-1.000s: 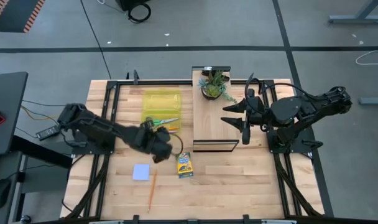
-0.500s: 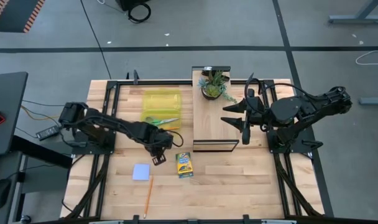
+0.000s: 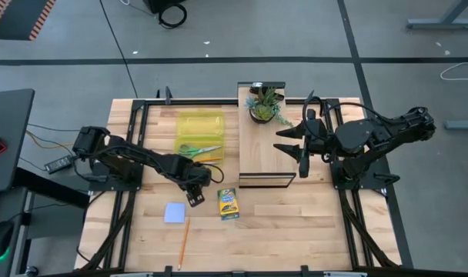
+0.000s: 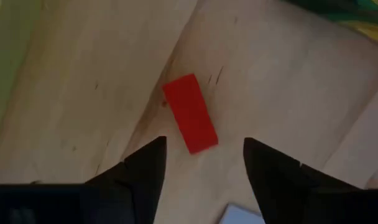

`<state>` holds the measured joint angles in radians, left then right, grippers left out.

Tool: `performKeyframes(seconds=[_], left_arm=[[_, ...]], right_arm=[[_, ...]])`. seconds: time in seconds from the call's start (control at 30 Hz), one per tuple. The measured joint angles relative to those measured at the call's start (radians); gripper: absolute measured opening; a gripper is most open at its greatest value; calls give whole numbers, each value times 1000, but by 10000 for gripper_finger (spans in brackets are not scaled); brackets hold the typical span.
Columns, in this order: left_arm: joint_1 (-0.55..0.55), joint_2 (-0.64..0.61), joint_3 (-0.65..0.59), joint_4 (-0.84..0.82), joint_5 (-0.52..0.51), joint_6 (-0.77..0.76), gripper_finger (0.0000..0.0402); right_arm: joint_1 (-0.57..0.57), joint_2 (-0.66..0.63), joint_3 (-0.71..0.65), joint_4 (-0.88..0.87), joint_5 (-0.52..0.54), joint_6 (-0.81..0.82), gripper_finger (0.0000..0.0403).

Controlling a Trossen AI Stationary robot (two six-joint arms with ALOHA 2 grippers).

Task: Pack school essentials
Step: Put the red eraser into the yellow supply box

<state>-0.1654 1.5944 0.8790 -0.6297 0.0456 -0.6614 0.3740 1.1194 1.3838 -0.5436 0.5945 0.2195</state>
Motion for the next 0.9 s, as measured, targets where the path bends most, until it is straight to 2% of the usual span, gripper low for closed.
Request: performKeyframes(seconds=[0.13,0.57,0.9], left_arm=[[0,0,-23,37,-26,-10,228],[-2,3,-70,150,-119,-69,202],[-40,19,-70,157,-196,-93,193]], right_arm=[[0,0,0,0,0,0,180],[0,0,0,1,0,13,180],[0,0,0,1,0,15,180]])
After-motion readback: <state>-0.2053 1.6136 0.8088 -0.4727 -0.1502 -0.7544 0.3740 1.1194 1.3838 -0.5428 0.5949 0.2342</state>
